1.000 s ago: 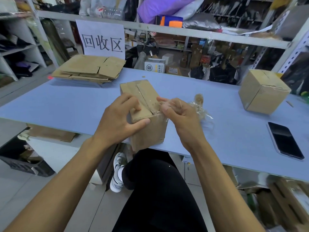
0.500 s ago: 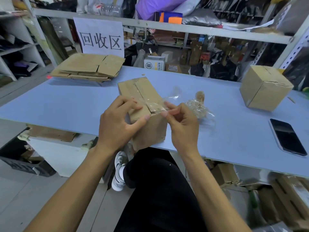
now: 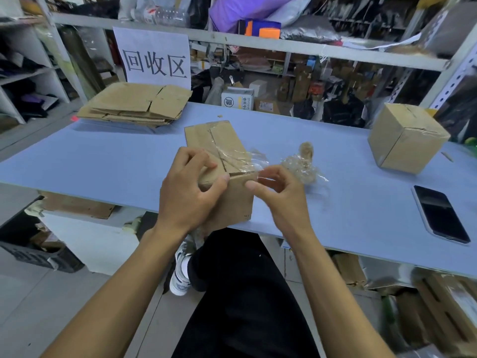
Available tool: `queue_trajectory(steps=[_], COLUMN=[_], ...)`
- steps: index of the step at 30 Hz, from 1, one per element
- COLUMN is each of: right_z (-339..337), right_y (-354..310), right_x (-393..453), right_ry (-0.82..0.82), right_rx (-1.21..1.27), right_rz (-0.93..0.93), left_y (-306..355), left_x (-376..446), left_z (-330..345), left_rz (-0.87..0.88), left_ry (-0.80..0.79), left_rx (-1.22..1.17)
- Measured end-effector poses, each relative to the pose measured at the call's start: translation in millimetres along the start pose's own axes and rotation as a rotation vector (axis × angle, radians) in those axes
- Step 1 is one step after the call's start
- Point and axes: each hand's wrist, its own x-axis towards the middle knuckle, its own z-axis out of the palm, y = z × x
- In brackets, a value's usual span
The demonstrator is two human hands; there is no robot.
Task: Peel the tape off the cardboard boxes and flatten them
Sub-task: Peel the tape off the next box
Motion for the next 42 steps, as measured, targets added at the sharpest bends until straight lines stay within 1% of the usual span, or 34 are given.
queue_trajectory(steps=[3, 5, 8, 12, 15, 16, 18, 20, 23, 26, 31, 35, 37, 40, 42], right_z=[13.7, 14.2, 3.2, -21.5, -17.1, -12.0, -0.8, 6.9, 12.0, 9.0, -3.3, -6.4, -8.1, -10.2, -6.9], right_y=[4.9, 5.1, 1.1, -9.9, -9.1, -7.3, -4.5, -4.2, 0.0, 2.5, -4.1, -9.1, -12.2, -11.7, -9.5], right_x=[-5.5, -5.0, -0.5, 9.4, 6.9, 4.5, 1.2, 0.2, -1.3, -1.7, 12.1, 24.5, 32.1, 39.8, 40.9], right_ry=[0.046, 0.052, 0.014, -0.041, -0.133, -0.134, -0.085, -0.018, 0.03, 0.051, 0.006, -0.074, -0.092, -0.103, -0.109], right_rx=[-0.024, -0.064, -0.163, -0.024, -0.171, -0.217, -0.217, -0.159, -0.075, -0.131, -0.249, -0.169, -0.124, 0.034, 0.134], right_rz=[-0.089, -0.115, -0.13, -0.068, -0.062, -0.053, -0.074, -0.12, -0.149, -0.17, -0.24, -0.216, -0.188, -0.058, 0.048], left_y=[11.5, 13.8, 13.4, 12.4, 13.1, 13.9, 14.3, 13.2, 11.9, 13.8, 12.5, 8.8, 5.8, 2.1, 0.8], left_x=[1.8, 2.0, 2.3, 3.3, 2.4, 2.2, 2.1, 2.5, 4.1, 5.9, 7.4, 12.0, 15.2, 22.0, 28.2], left_z=[11.8, 17.8, 21.8, 21.7, 22.6, 23.5, 23.6, 21.0, 17.5, 18.8, 17.8, 13.5, 9.5, 0.1, -7.9], left_rz=[-0.118, -0.157, -0.141, -0.138, -0.122, -0.118, -0.117, -0.128, -0.135, -0.126, -0.118, -0.135, -0.122, -0.082, -0.056], left_ry=[0.093, 0.128, 0.127, 0.112, 0.112, 0.114, 0.116, 0.111, 0.098, 0.098, 0.088, 0.035, -0.019, -0.16, -0.249], left_rx=[-0.003, 0.01, -0.007, -0.038, -0.017, -0.01, -0.003, -0.005, 0.0, 0.005, -0.001, -0.019, -0.048, -0.124, -0.114])
